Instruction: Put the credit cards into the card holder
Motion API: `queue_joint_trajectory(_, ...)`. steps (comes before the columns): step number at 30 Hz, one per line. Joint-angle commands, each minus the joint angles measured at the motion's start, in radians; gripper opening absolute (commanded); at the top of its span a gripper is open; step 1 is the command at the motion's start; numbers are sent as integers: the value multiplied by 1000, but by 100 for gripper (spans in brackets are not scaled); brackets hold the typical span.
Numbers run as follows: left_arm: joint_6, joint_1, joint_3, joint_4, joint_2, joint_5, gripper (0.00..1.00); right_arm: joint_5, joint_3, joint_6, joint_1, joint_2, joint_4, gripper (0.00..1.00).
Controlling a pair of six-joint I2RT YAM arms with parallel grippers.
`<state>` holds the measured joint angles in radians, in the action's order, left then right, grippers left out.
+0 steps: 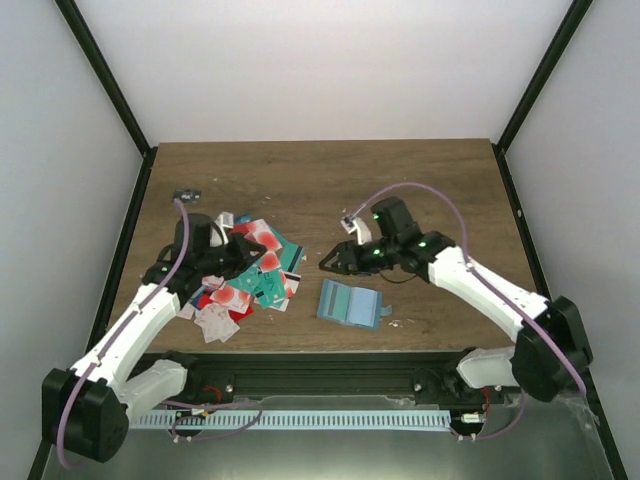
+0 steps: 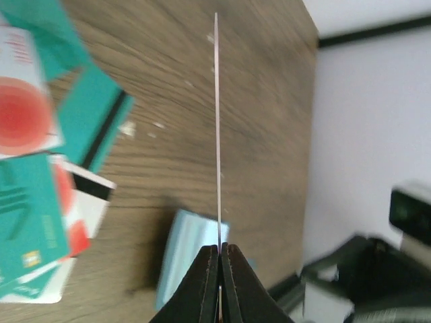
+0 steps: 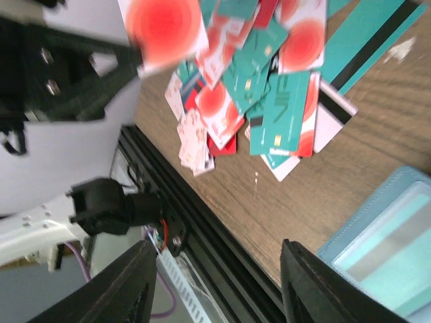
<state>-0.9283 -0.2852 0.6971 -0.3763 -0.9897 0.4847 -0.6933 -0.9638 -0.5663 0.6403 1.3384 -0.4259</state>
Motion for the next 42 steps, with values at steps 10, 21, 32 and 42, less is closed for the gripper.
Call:
queue_joint_trajectory(10,154,-315,255,342,-281,389,4,-244,47,-5,-257,-182,18,71)
queue_joint_trajectory(21,147,-377,305,394,-359,459,4,-320,110,-132,-278,-280,155,18)
queue_joint_trajectory(32,92,-378,275,424,-291,311,60,-368,181,-207,-279,-382,251,1)
queue_joint_trajectory(42,-36,-383,171,682,-267,334,50,-445,232,-298,-280,-420,393,1)
